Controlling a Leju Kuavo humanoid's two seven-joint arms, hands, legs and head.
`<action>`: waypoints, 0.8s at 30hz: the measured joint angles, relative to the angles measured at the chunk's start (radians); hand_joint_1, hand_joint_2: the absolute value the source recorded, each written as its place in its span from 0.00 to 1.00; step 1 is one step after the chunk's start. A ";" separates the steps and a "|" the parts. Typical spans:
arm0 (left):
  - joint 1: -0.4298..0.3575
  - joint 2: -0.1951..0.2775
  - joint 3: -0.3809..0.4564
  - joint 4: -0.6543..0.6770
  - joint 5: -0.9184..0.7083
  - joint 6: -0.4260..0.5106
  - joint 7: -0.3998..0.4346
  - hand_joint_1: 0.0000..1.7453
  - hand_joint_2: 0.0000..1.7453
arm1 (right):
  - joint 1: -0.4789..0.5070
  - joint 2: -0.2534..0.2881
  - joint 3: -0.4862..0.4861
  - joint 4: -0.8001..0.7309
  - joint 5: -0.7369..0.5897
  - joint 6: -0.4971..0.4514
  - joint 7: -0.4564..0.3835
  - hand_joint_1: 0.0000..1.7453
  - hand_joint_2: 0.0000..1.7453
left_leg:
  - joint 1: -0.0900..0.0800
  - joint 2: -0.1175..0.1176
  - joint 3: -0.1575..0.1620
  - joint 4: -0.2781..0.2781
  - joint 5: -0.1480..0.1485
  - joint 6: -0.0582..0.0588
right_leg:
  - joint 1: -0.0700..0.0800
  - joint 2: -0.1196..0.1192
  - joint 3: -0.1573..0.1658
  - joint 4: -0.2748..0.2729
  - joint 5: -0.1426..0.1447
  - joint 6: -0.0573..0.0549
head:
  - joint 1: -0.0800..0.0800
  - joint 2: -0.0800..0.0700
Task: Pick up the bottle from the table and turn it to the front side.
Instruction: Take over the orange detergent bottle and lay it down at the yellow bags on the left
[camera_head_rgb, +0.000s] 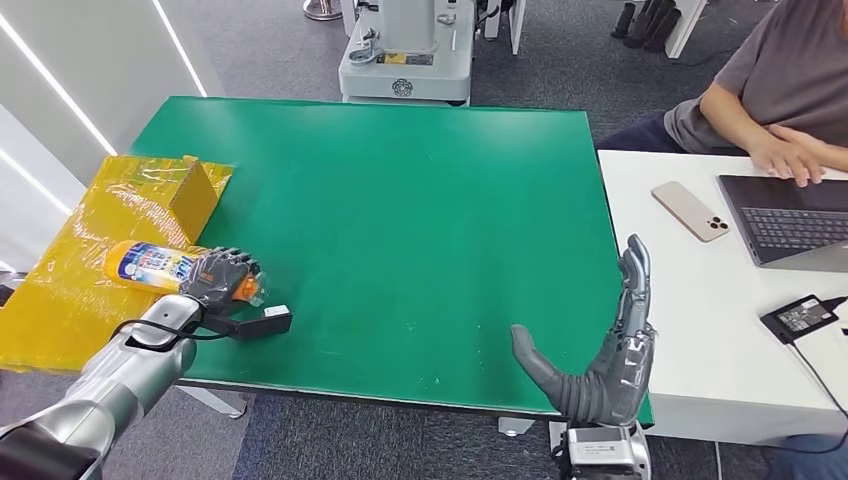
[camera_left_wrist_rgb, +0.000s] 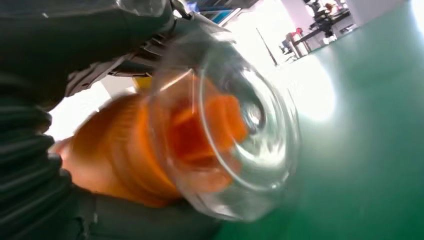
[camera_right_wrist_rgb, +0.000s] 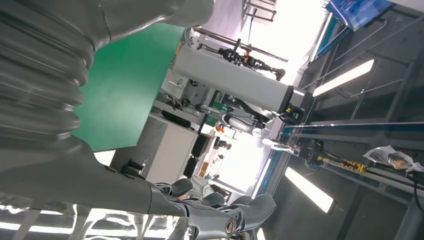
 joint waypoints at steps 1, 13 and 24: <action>-0.003 -0.003 0.001 0.000 0.000 -0.009 0.003 0.00 1.00 | 0.000 0.000 0.000 0.000 0.000 0.000 0.000 0.00 1.00 | 0.000 0.000 0.000 0.000 0.000 0.000 | 0.000 0.000 0.000 0.000 0.000 0.000 | 0.000 0.000; -0.011 -0.015 0.008 0.000 -0.002 -0.019 0.012 0.00 1.00 | 0.005 0.000 -0.007 0.000 0.001 -0.004 -0.002 0.00 1.00 | 0.000 0.000 0.001 0.000 0.001 -0.001 | 0.000 0.000 0.001 0.000 0.000 0.000 | 0.000 0.000; 0.065 -0.031 0.169 -0.062 0.227 0.339 -0.213 0.00 1.00 | 0.011 0.000 -0.011 0.000 0.000 -0.020 -0.004 0.00 1.00 | 0.000 0.000 0.001 0.000 0.001 -0.002 | 0.000 0.001 0.000 0.000 0.000 0.000 | 0.000 0.000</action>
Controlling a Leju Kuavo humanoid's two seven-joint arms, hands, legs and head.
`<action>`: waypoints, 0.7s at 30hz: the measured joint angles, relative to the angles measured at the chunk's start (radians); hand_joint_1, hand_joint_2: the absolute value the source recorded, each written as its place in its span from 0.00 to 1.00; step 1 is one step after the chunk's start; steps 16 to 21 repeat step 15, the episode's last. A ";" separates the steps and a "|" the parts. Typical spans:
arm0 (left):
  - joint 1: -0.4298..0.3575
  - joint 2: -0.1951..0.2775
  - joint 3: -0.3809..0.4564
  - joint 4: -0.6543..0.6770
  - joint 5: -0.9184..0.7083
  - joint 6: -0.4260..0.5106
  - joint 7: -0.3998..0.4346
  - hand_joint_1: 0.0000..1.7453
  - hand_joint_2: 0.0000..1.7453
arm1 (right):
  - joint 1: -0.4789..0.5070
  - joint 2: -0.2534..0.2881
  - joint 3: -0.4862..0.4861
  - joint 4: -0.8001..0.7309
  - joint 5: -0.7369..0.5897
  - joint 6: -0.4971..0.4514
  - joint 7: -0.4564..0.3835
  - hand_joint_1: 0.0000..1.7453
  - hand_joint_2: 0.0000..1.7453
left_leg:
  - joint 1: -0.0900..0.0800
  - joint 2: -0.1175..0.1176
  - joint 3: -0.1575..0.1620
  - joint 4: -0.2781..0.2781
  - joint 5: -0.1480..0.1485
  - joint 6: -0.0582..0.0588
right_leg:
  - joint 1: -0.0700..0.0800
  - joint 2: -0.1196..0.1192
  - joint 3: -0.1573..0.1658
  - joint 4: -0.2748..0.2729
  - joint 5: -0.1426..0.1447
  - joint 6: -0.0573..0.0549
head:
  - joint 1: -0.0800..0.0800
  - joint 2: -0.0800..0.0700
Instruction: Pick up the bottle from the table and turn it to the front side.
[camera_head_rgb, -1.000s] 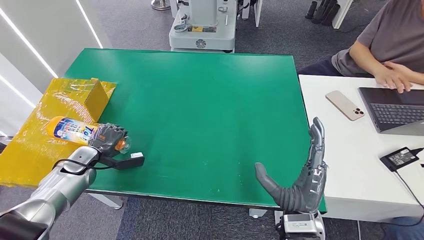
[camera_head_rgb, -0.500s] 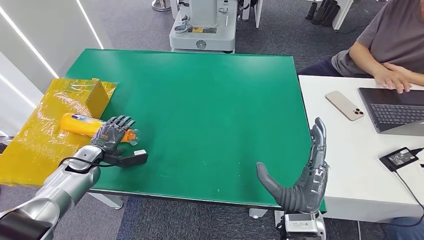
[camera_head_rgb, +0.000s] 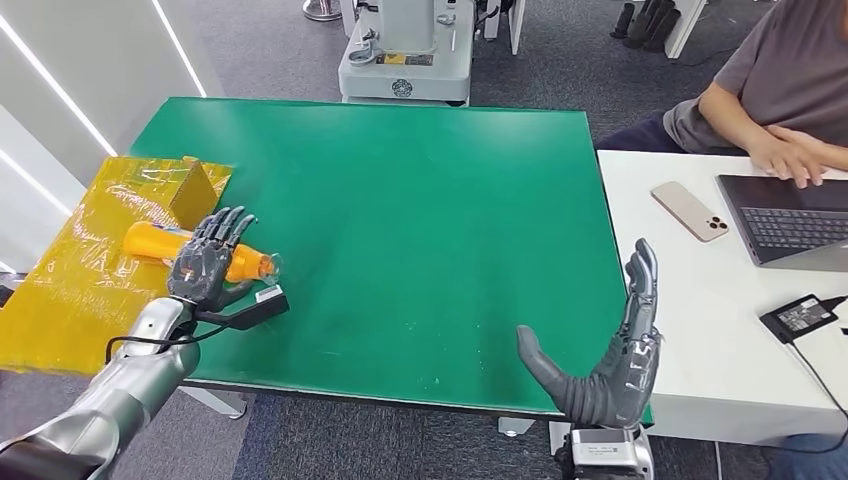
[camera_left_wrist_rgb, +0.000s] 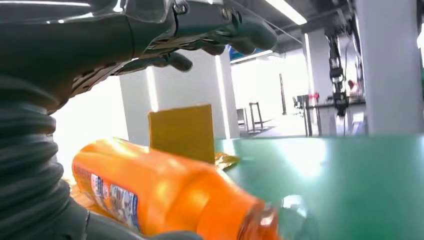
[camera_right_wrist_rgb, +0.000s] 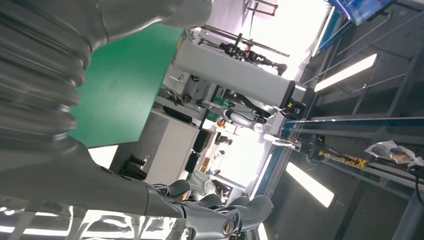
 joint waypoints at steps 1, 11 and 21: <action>0.016 -0.005 0.032 -0.030 0.008 0.002 -0.038 0.00 1.00 | 0.000 0.000 0.000 0.000 -0.001 -0.001 -0.001 0.00 1.00 | 0.000 0.000 0.000 0.000 0.000 0.000 | 0.000 0.000 0.000 0.000 0.000 0.000 | 0.000 0.000; 0.230 -0.140 0.390 -0.611 0.356 0.003 -0.317 0.00 1.00 | -0.002 0.002 -0.003 0.002 -0.008 -0.018 -0.004 0.00 1.00 | 0.000 0.001 -0.001 0.000 -0.001 0.000 | 0.000 0.002 -0.001 -0.001 0.000 0.000 | 0.000 0.000; 0.261 -0.156 0.419 -0.701 0.359 0.003 -0.317 0.00 1.00 | -0.002 0.002 -0.003 0.002 -0.008 -0.018 -0.005 0.00 1.00 | 0.000 0.001 -0.001 0.000 -0.001 0.000 | 0.000 0.001 -0.001 0.000 0.000 0.000 | 0.000 0.000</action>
